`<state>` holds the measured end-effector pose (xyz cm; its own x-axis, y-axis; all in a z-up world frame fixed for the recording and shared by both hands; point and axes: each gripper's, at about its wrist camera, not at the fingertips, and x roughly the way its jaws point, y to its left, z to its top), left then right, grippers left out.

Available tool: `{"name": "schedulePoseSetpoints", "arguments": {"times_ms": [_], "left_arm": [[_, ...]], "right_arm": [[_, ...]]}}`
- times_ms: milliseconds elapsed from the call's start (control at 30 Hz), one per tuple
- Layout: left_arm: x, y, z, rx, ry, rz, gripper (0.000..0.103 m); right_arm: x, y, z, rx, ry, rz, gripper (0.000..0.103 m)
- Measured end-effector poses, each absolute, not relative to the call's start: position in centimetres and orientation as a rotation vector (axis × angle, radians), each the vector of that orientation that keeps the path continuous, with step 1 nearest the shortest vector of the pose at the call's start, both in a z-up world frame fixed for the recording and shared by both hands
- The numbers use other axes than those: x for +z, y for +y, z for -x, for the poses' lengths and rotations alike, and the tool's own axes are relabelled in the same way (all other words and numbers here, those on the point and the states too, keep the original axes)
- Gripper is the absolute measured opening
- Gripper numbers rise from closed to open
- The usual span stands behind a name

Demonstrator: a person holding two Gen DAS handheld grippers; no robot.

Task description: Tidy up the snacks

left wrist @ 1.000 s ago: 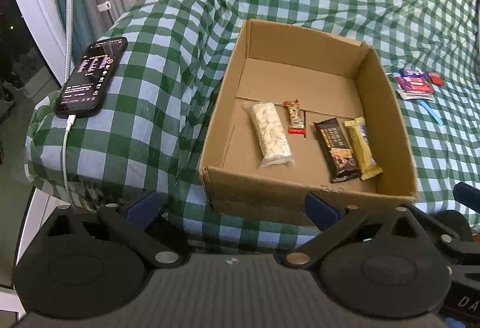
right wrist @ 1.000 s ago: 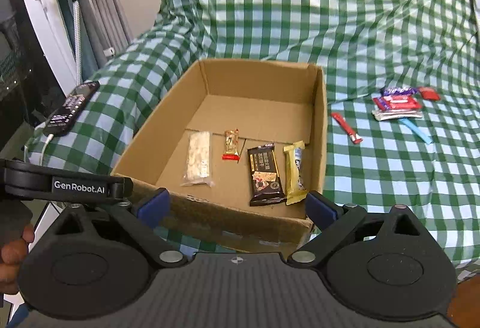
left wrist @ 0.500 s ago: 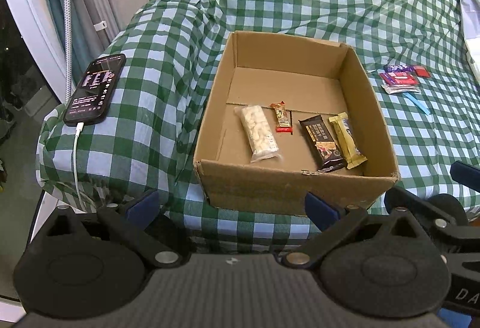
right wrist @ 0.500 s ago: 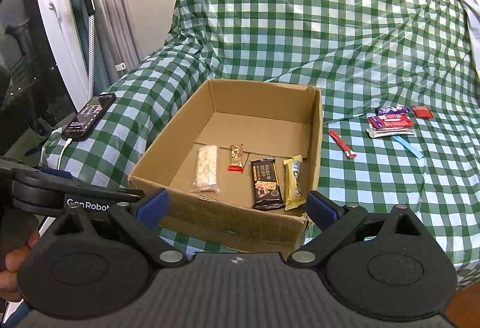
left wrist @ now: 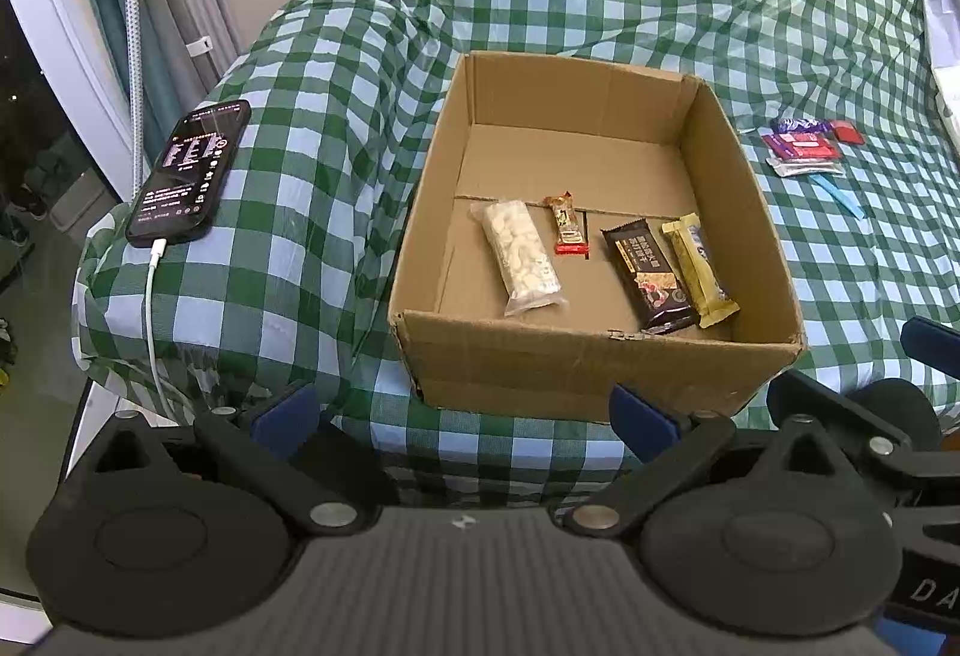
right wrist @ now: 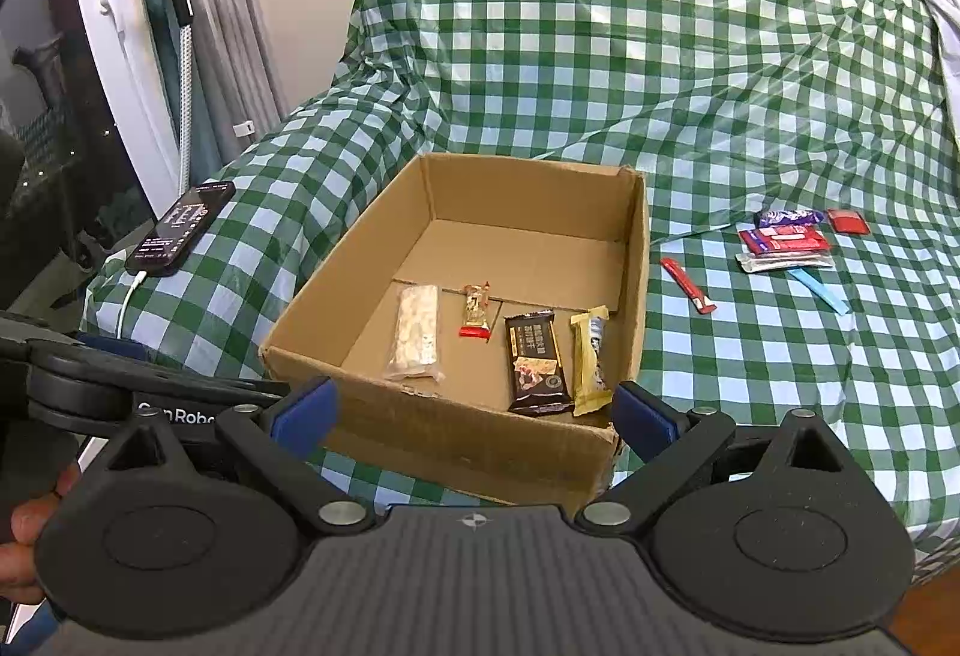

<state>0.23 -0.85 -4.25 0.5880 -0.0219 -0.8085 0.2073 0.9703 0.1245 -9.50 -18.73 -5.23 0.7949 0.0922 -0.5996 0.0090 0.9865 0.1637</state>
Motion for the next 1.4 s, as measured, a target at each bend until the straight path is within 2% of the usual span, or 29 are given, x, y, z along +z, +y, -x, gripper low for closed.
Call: {"name": "schedulePoseSetpoints", "arguments": {"times_ms": [500, 733, 1200, 1400], "left_arm": [[-5.5, -2.5, -1.8, -0.118, 0.984, -0.272, 0.103], [-4.7, -5.9, -3.5, -0.147, 0.976, -0.292, 0.103], [-3.9, -23.0, -11.0, -0.375, 0.943, -0.405, 0.103], [-6.7, -32.3, -17.3, -0.481, 0.968, -0.468, 0.103]], "right_arm": [[-6.8, -20.3, 8.3, 0.059, 0.687, -0.218, 0.098], [-7.4, -23.2, 7.6, 0.021, 0.662, -0.261, 0.098], [-10.0, -39.3, 7.6, -0.328, 0.594, -0.355, 0.098], [-12.9, -46.5, 4.7, -0.408, 0.596, -0.4, 0.098]]}}
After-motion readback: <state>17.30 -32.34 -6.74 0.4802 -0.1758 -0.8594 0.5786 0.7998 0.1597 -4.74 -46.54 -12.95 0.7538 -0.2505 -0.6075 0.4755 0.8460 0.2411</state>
